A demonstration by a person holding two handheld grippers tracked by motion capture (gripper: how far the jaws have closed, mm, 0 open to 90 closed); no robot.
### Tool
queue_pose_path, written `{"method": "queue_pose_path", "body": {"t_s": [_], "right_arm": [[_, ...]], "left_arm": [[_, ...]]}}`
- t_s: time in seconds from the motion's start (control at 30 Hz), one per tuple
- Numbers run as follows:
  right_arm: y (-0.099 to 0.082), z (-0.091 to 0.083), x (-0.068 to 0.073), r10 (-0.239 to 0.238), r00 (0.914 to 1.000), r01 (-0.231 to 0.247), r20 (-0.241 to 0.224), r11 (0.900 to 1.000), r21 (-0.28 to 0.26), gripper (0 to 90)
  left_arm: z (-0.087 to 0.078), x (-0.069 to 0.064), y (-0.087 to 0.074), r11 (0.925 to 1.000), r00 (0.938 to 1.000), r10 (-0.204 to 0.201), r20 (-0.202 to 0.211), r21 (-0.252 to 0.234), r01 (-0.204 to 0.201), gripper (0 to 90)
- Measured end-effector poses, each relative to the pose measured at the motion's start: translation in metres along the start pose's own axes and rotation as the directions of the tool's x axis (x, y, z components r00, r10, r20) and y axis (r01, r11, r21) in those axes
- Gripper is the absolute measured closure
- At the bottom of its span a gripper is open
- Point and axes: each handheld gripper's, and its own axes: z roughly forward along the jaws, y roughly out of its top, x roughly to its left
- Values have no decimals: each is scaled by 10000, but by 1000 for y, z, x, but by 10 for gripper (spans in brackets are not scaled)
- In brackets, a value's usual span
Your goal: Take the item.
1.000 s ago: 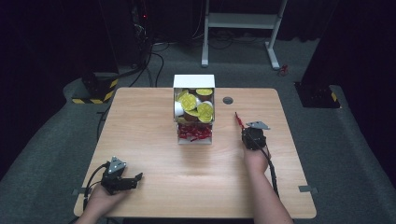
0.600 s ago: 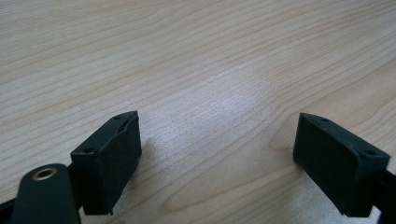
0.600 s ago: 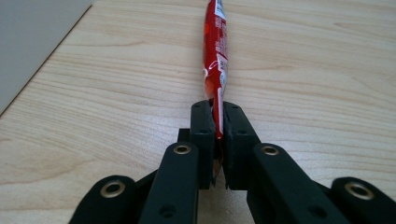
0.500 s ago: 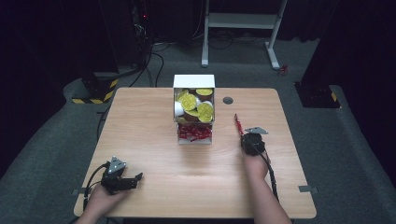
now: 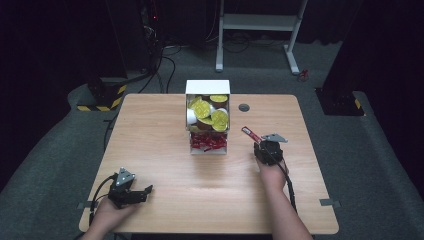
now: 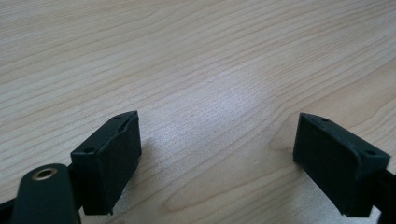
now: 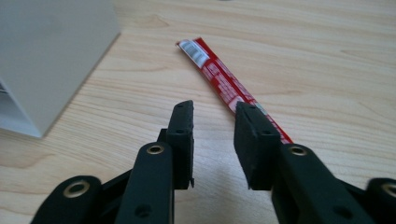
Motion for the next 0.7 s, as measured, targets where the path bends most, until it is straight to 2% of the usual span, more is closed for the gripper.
{"method": "queue_pose_path", "body": {"t_s": [0.1,0.13,0.37,0.53,0.7], "right_arm": [[3,-4,4,57,9999,-59,-157,9999,-125,632],[3,-4,4,-53,9998,49,-207,9997,-228,616],[7,-12,10,167,9986,-184,-500,9993,-324,434],[8,-21,13,-32,9977,5,-678,9992,-398,329],[8,-32,17,23,9971,-64,-762,9985,-541,219]], "left_arm": [[0,0,0,10000,10000,-4,-2,1,4,155],[0,0,0,10000,10000,-3,0,2,3,156],[0,0,0,10000,10000,10,-10,3,-10,155],[0,0,0,10000,10000,12,-13,5,-12,156],[0,0,0,10000,10000,15,-13,11,-15,156]]}}
